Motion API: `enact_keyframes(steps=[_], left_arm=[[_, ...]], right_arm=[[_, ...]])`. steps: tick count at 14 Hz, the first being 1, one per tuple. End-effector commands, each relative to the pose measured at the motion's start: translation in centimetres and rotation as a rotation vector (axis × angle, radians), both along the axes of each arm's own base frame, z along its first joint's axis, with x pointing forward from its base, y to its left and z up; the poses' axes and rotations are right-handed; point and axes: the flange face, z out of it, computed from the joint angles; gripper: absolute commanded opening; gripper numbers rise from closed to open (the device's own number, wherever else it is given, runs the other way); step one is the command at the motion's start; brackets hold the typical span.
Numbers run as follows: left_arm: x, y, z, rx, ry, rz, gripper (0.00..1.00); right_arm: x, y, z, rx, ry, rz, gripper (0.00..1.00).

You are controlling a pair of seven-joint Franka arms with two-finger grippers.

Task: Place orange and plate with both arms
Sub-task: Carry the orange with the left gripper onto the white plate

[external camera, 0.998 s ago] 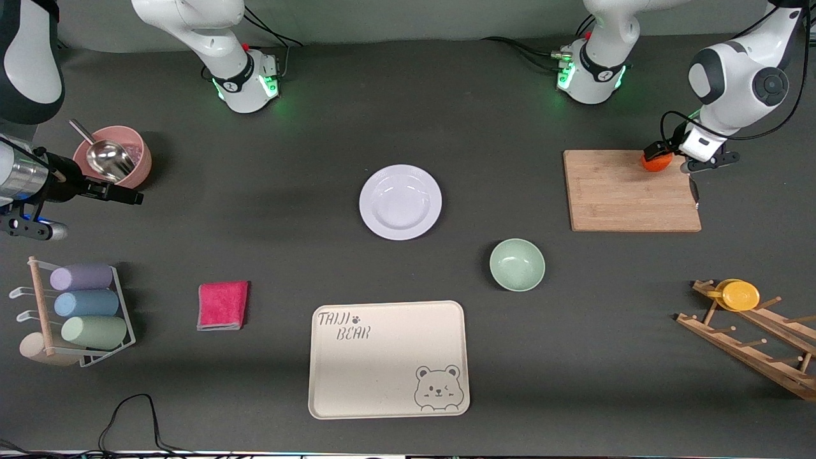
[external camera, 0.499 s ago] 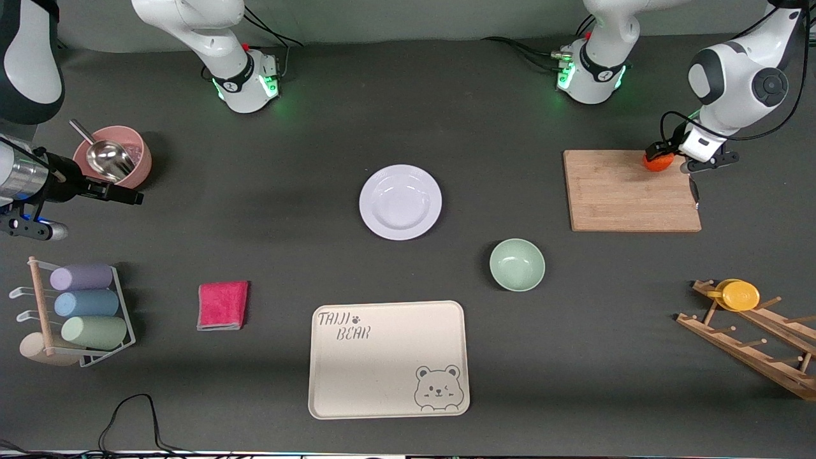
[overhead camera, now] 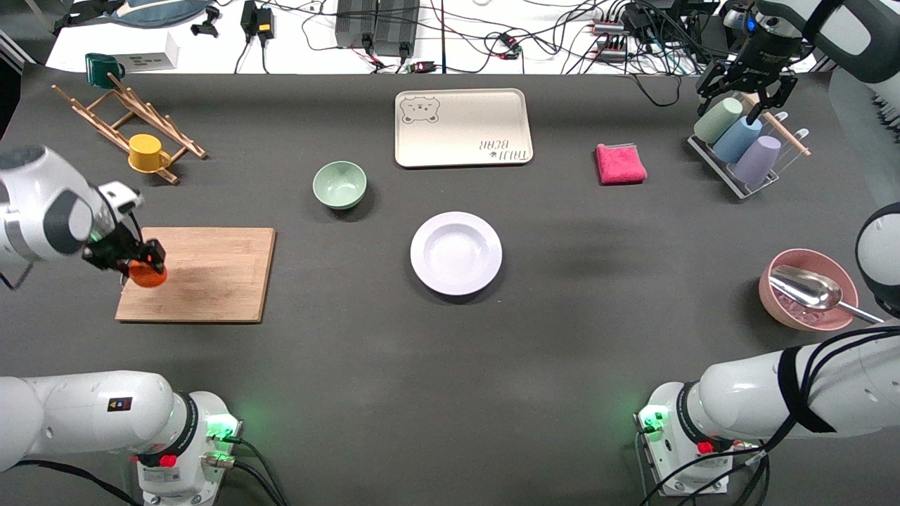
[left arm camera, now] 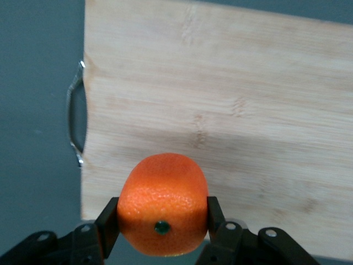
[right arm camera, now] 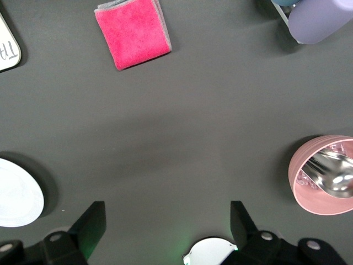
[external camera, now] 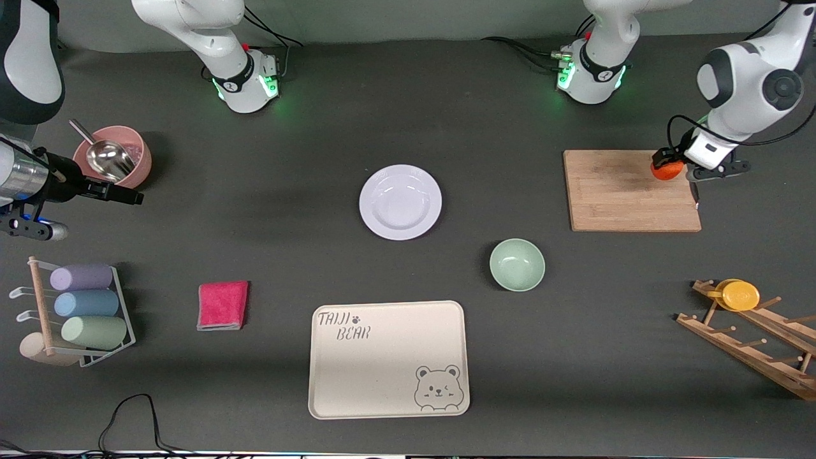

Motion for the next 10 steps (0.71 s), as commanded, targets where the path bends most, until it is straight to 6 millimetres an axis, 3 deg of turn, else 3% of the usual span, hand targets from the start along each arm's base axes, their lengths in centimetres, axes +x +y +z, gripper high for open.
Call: enact_keyframes(steps=[1,4,6,8,10], left_arm=[[5.2,-2.7,10.0,0.03,-0.006,-0.043,0.0],[10.2,-8.4,20.8,0.01,0.046,-0.065,0.0],[12.6,-12.6,26.5,0.025,0.025,-0.069,0.0],[14.7,-18.4,30.0,0.002,-0.002,-0.042,0.0],[15.9,-25.6,31.3,-0.016,-0.011,0.028,0.0]], right_arm=[[0.2,0.2,0.4,-0.016,0.009,0.001,1.0],[0.2,0.1,0.4,-0.016,0.01,-0.001,1.0],[0.2,0.2,0.4,-0.016,0.009,0.001,1.0],[0.2,0.2,0.4,-0.016,0.009,0.001,1.0],[0.2,0.3,0.4,-0.016,0.009,0.002,1.0]])
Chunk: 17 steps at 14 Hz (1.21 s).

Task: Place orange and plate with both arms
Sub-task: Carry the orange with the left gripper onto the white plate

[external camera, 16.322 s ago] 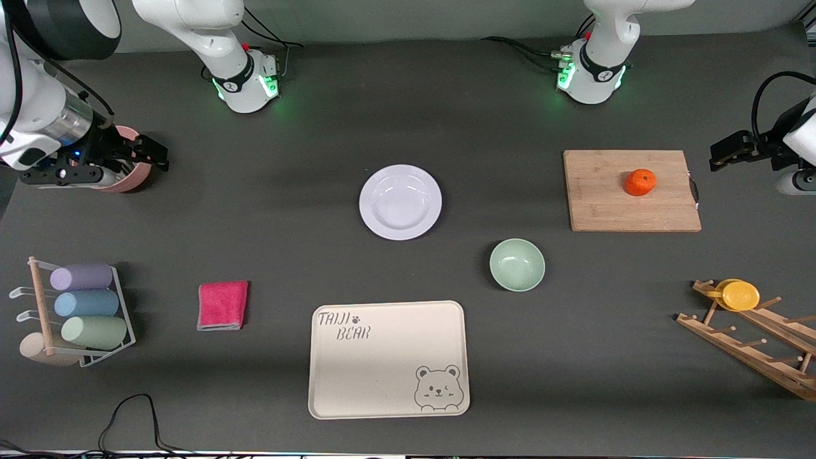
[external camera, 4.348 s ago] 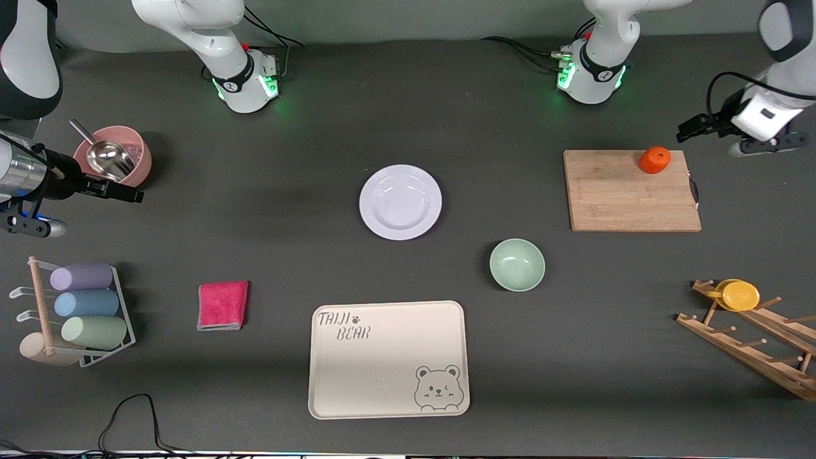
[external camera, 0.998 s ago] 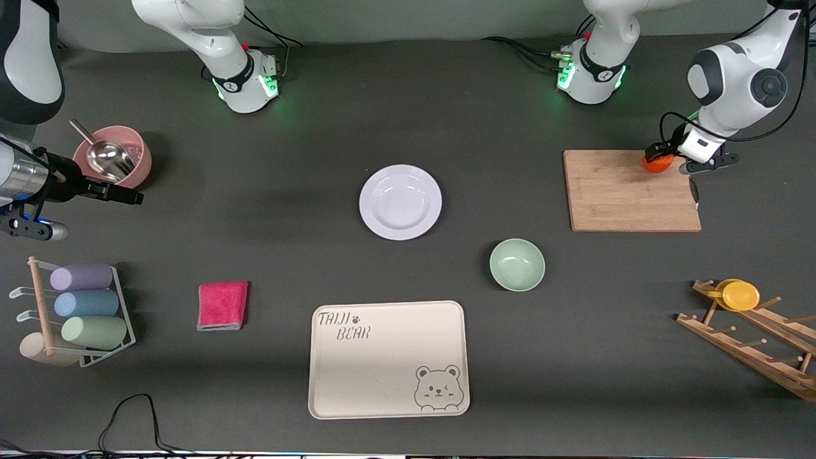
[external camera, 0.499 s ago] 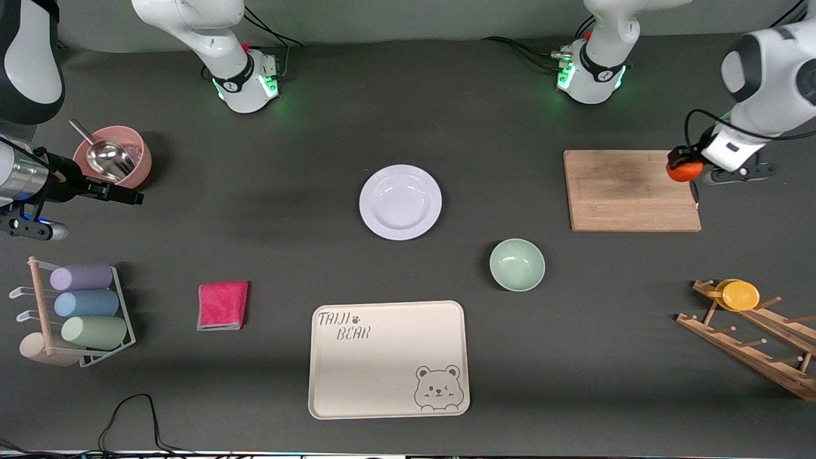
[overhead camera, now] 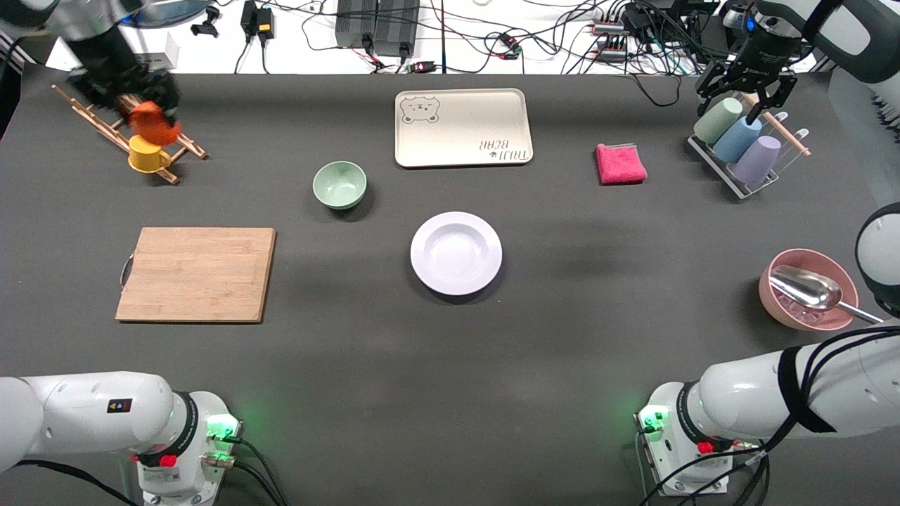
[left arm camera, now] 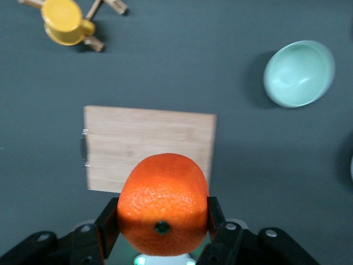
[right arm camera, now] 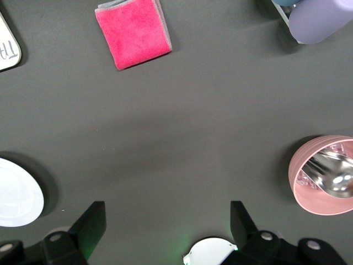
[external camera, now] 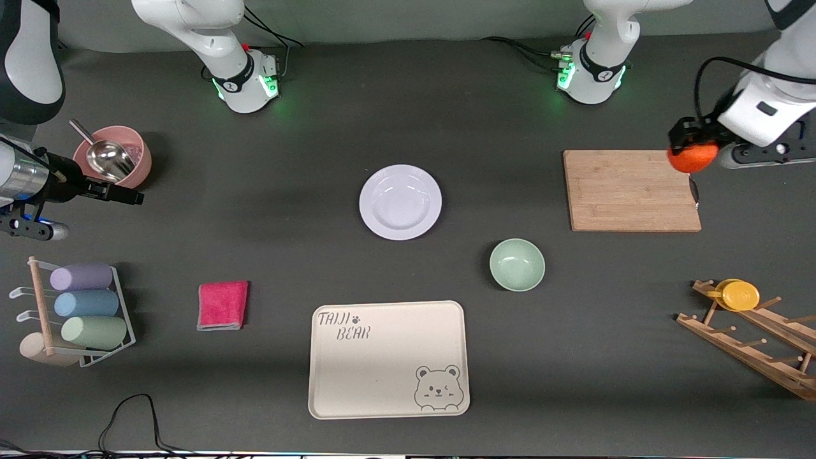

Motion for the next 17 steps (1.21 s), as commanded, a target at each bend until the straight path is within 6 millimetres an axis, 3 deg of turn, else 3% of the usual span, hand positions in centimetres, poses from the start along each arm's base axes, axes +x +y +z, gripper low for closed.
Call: enact_keyframes(steps=[1,4,7,9,11,14,17], left_arm=[[3.2,-9.8,0.6,-0.025,0.025,0.098,0.0],[3.4,-20.5,-2.3,-0.057,0.037,0.198,0.0],[2.4,-30.8,-8.3,-0.081,0.014,0.293,0.0],[0.9,-36.7,-14.1,-0.048,-0.013,0.335,0.0],[-0.8,-41.3,-19.2,-0.029,-0.015,0.365,0.0],[-4.8,-47.3,-24.6,-0.039,-0.035,0.297,0.0],[-6.0,-49.3,-30.7,-0.032,-0.064,0.317,0.0]], right_arm=[[0.2,0.2,0.4,-0.013,0.009,0.001,1.0],[0.2,0.2,0.3,-0.015,0.011,0.002,1.0],[0.2,0.2,0.4,-0.015,0.009,0.002,1.0],[0.2,0.2,0.4,-0.015,0.009,0.002,1.0],[0.2,0.3,0.4,-0.015,0.009,0.003,1.0],[0.2,0.3,0.4,-0.015,0.009,0.003,1.0],[0.0,0.5,1.1,-0.019,-0.003,0.007,1.0]])
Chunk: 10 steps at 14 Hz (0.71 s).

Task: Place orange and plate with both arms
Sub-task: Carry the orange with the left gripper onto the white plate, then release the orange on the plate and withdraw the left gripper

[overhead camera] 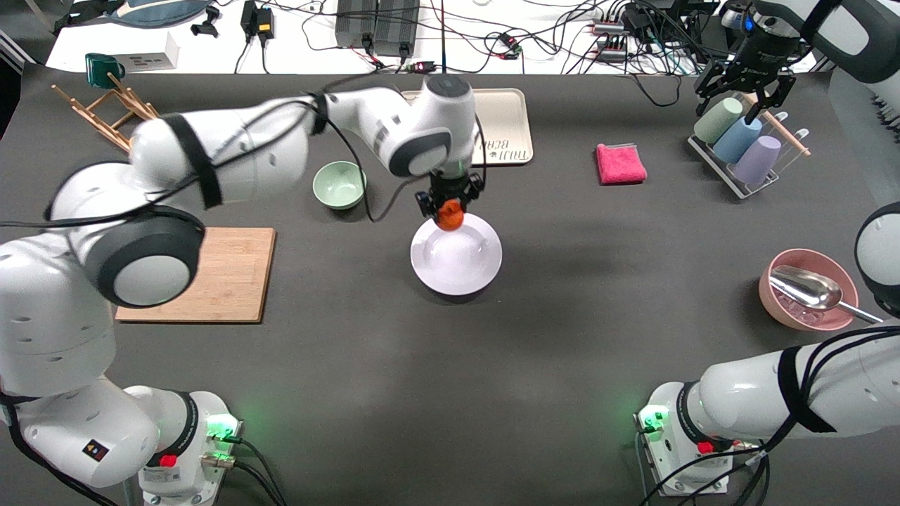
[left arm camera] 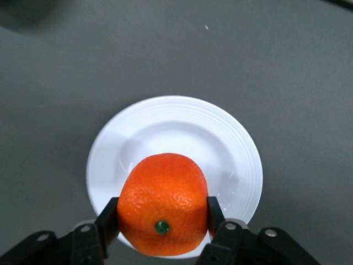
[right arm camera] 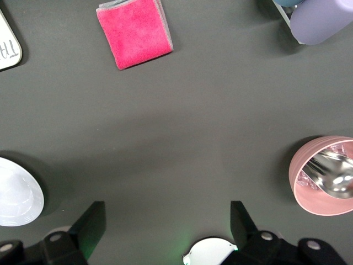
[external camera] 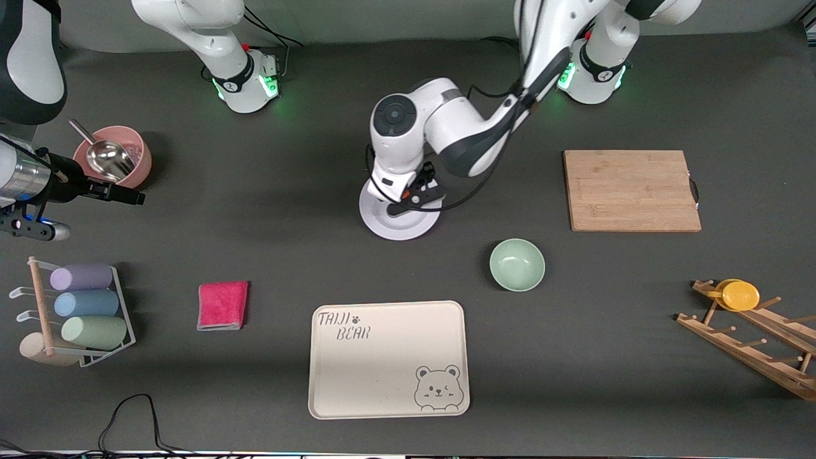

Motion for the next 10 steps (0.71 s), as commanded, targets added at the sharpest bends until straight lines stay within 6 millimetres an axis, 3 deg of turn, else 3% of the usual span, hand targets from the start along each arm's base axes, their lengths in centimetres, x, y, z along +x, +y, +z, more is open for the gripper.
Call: enact_keyframes(steps=[1,4,7,8,9,10], left_arm=[[0.1,-1.7,-3.1,-0.013,-0.035,0.017,0.0],[-0.8,-2.1,-5.5,-0.015,-0.04,-0.006,0.0],[-0.8,-2.0,-6.1,-0.009,-0.033,-0.003,0.0],[-0.8,-2.0,-6.2,-0.008,-0.032,-0.003,0.12],[-0.9,-1.9,-6.3,-0.006,-0.03,-0.004,0.51],[-0.9,-1.9,-6.3,-0.005,-0.028,-0.004,1.0]], right_arm=[[-0.1,0.1,1.1,-0.032,-0.003,0.005,1.0],[-0.1,0.4,1.8,-0.06,-0.016,0.018,1.0],[0.9,0.6,3.0,-0.061,-0.059,0.013,1.0],[1.1,0.6,3.2,-0.062,-0.072,0.011,1.0],[1.2,0.5,3.4,-0.061,-0.086,0.009,1.0],[1.3,0.4,3.5,-0.057,-0.092,0.007,1.0]])
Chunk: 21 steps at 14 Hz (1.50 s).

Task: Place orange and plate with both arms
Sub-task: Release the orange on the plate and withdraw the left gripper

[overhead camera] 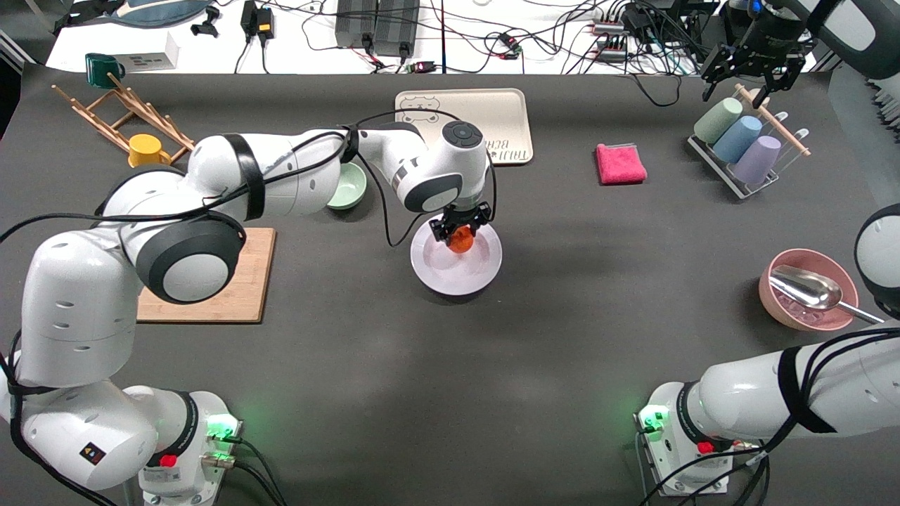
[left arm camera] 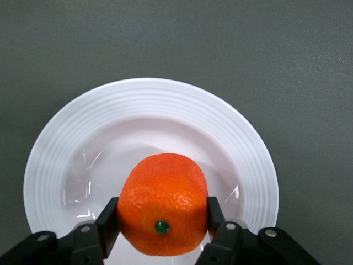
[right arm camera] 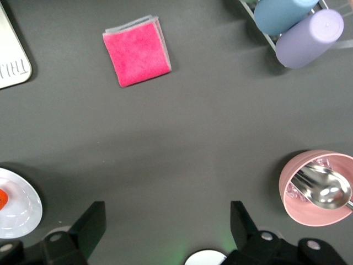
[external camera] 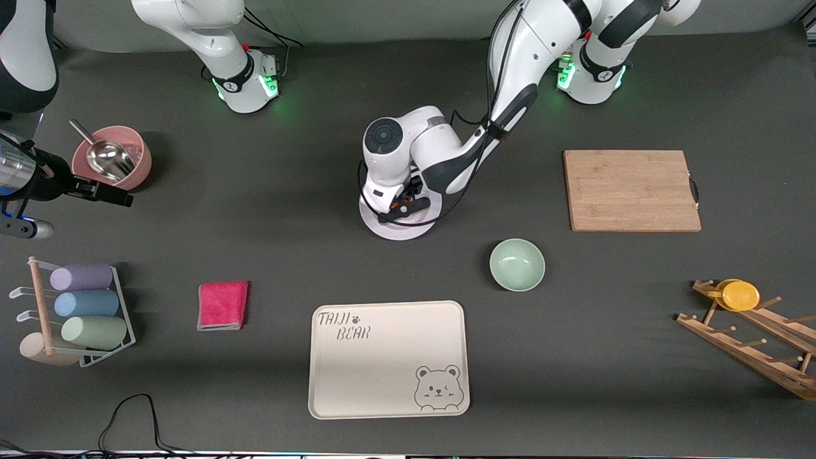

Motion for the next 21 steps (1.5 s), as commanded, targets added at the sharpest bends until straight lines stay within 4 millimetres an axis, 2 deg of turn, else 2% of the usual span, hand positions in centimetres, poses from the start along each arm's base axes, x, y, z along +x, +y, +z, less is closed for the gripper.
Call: enact_keyframes(steps=[1,4,5,7,9,11,14,17,19,21], left_arm=[[-0.1,-0.4,0.4,0.006,-0.021,0.012,1.0],[0.7,0.3,0.9,0.018,-0.02,0.011,1.0],[1.5,1.0,1.9,0.022,-0.028,0.015,1.0],[4.7,4.5,5.1,0.064,-0.025,-0.015,1.0],[8.0,8.5,9.5,0.066,-0.046,0.002,1.0],[11.1,13.5,14.0,0.075,-0.04,-0.044,1.0],[14.9,22.3,20.8,0.031,-0.017,-0.066,1.0],[16.3,31.0,25.7,0.075,-0.003,-0.103,1.0],[16.6,36.6,28.0,0.077,0.011,-0.133,1.0],[16.8,42.3,29.9,0.048,0.045,-0.163,1.0]], right_arm=[[0.6,0.2,0.8,-0.016,-0.028,-0.012,1.0],[0.5,0.4,1.0,-0.016,-0.033,-0.012,1.0],[0.5,0.4,1.0,-0.016,-0.033,-0.011,1.0],[0.3,-0.3,1.6,-0.013,-0.046,-0.011,1.0],[0.2,-0.3,1.9,-0.013,-0.05,-0.013,1.0],[0.4,-0.1,1.6,-0.01,-0.045,-0.004,1.0],[0.7,0.5,0.6,0.048,-0.032,0.03,1.0],[0.2,0.9,-1.2,0.176,-0.002,-0.007,1.0],[0.1,0.1,-2.2,0.261,0.004,-0.055,1.0],[0.2,0.6,-3.4,0.265,-0.004,-0.06,1.0]])
